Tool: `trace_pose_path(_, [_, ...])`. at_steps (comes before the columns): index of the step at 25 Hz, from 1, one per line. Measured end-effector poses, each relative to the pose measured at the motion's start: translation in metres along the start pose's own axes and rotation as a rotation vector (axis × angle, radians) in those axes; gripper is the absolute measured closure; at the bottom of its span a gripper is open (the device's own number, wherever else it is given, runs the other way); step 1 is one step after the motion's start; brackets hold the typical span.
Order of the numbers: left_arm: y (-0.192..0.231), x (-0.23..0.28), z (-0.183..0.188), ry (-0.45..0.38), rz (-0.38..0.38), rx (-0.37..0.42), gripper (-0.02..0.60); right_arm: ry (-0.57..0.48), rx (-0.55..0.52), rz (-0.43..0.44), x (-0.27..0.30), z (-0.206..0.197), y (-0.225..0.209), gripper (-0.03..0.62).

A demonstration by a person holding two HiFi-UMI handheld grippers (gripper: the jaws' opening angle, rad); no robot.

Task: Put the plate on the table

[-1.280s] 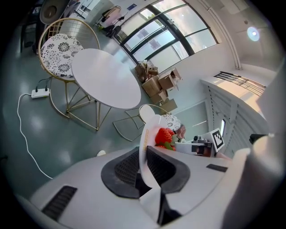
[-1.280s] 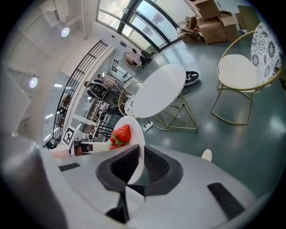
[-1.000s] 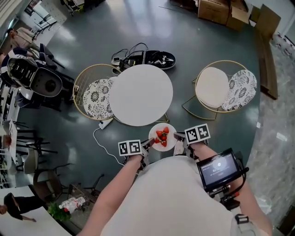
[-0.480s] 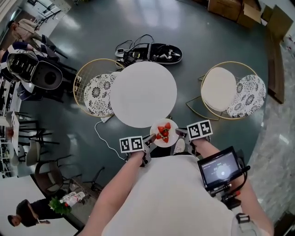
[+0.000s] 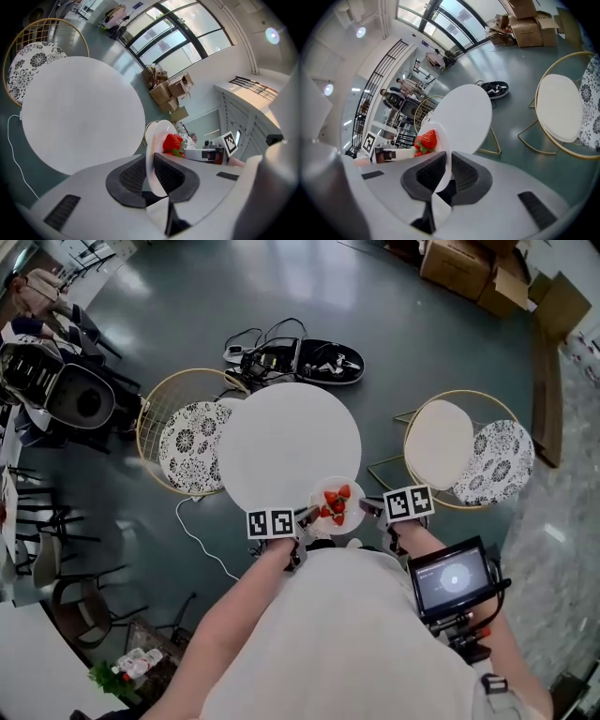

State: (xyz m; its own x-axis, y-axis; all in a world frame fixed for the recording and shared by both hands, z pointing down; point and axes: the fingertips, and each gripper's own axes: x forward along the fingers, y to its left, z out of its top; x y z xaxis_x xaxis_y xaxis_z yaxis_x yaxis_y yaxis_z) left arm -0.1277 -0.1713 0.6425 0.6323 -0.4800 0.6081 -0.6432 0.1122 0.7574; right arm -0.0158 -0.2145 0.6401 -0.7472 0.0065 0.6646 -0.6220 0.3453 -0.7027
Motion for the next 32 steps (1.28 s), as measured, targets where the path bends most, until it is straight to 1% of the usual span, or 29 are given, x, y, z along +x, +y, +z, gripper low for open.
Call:
trace_pose_path(8, [0.011,0.000,0.066,0.009,-0.038,0.049,0.551,-0.041,-0.013,-0.032,0.016,0.061,0.013,0.562])
trace_pose_path(13, [0.018,0.014,0.081,0.026,-0.020,0.009,0.549,0.000,-0.006,-0.049,0.025,0.080,0.001,0.562])
trace_pose_path(17, [0.027,0.031,0.092,0.033,0.016,-0.035,0.548,0.060,-0.008,-0.041,0.036,0.095,-0.017,0.562])
trace_pose_path(20, [0.036,0.041,0.100,0.056,0.047,-0.067,0.546,0.106,0.002,-0.023,0.048,0.106,-0.027,0.562])
trace_pose_path(25, [0.063,0.063,0.115,0.093,0.124,-0.118,0.537,0.180,-0.021,0.008,0.076,0.128,-0.050,0.562])
trace_pose_path(29, [0.084,0.083,0.124,0.124,0.178,-0.157,0.532,0.233,-0.026,0.000,0.098,0.142,-0.071,0.561])
trace_pose_path(32, [0.095,0.095,0.141,0.127,0.206,-0.169,0.528,0.247,-0.047,-0.007,0.110,0.161,-0.082,0.560])
